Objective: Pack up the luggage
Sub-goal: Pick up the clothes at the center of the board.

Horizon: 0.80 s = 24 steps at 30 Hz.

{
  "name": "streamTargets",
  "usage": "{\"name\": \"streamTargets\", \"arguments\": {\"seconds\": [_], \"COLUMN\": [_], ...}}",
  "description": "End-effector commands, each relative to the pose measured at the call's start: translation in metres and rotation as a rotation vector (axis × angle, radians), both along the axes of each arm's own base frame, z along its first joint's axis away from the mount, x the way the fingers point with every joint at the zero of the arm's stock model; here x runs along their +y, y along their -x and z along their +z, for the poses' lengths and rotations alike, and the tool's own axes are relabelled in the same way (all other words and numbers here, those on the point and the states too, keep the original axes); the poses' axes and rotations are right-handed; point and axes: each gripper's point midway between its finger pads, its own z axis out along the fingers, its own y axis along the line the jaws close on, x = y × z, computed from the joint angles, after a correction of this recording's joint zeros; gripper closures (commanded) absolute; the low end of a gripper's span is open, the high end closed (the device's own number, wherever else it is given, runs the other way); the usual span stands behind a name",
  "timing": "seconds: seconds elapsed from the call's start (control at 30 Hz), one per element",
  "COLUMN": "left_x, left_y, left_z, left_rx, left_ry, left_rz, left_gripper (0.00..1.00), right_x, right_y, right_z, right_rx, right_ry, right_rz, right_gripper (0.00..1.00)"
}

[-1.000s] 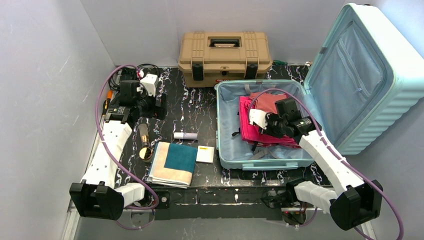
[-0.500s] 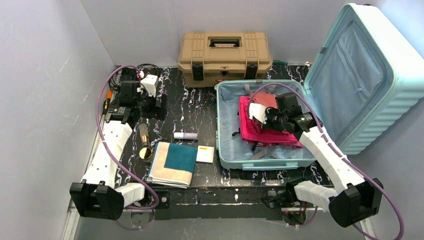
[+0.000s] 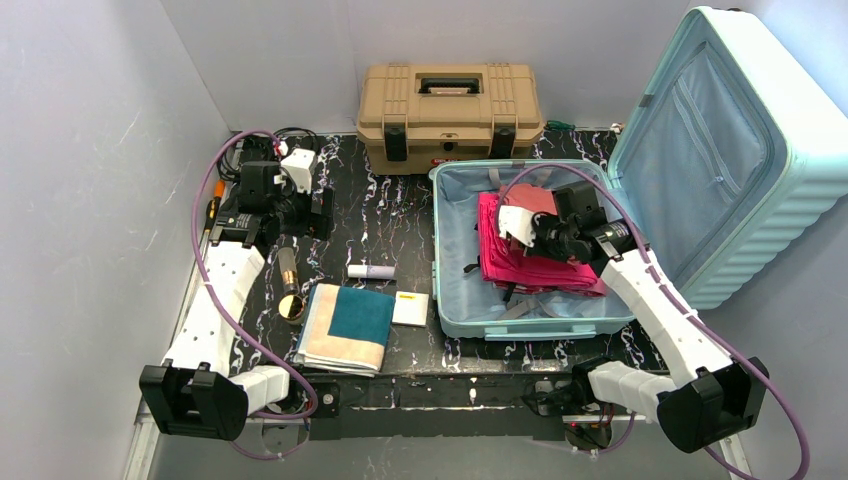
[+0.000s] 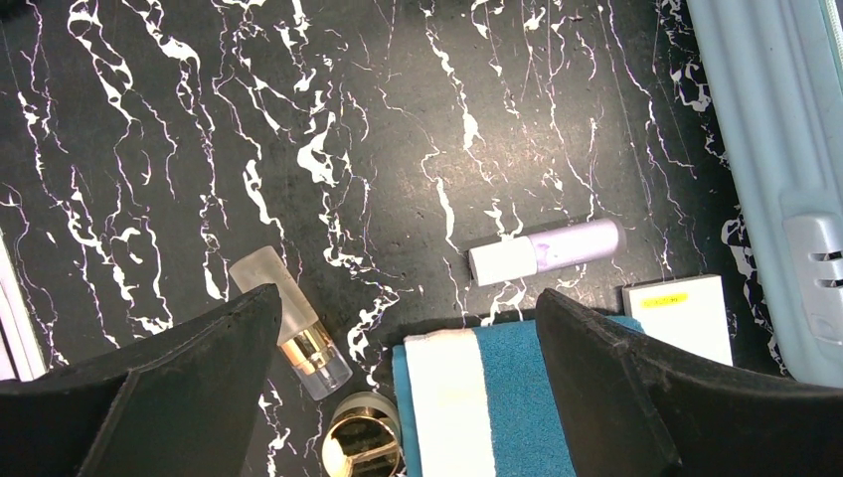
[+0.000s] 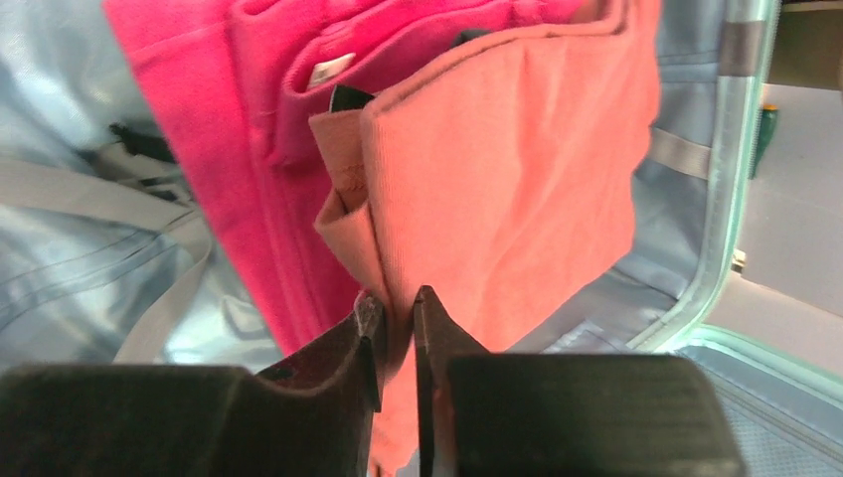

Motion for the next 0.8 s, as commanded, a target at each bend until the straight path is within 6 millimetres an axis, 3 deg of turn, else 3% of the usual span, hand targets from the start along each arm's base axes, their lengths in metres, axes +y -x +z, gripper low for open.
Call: {"name": "streamTargets", "arguments": {"seconds": [0.0, 0.07, 0.13, 0.27, 0.37, 0.43, 0.57, 0.67, 0.77], "left_x": [0.004, 0.004, 0.004, 0.002, 0.0, 0.0, 0.001, 0.002, 0.002], "left_y": [0.004, 0.004, 0.003, 0.001, 0.0, -0.001, -0.001, 0.0, 0.001], "left_z": [0.004, 0.004, 0.005, 0.007, 0.01, 0.01, 0.011, 0.009, 0.006], "left_rx": [-0.022, -0.022, -0.024, -0.022, -0.025, -0.024, -0.027, -0.025, -0.015], "left_ry": [-0.011, -0.013, -0.014, -0.004, 0.007, 0.009, 0.003, 0.0, -0.009], "left_rz": [0.0, 0.0, -0.001, -0.003, -0.004, -0.002, 0.001, 0.001, -0.005], "left_gripper": [0.02, 0.02, 0.02, 0.02, 0.02, 0.02, 0.02, 0.02, 0.02], "right_x": [0.006, 0.005, 0.003, 0.01, 0.019, 0.024, 0.031, 0.033, 0.034], "right_y": [0.029, 0.037, 0.042, 0.035, 0.013, -0.004, -0.028, -0.028, -0.016], "right_z": [-0.006, -0.008, -0.005, 0.01, 0.022, 0.025, 0.009, -0.017, -0.041], "right_rx": [0.095, 0.12, 0.126, 0.088, 0.03, -0.002, 0.012, 0.077, 0.149], "right_ry": [0.0, 0.006, 0.007, -0.04, -0.109, -0.155, -0.187, -0.168, -0.147], "right_rz": [0.116, 0.128, 0.136, 0.113, 0.042, -0.02, -0.1, -0.103, -0.083], "right_gripper": [0.69, 0.5, 0.41, 0.39, 0.52, 0.67, 0.93, 0.98, 0.99]}}
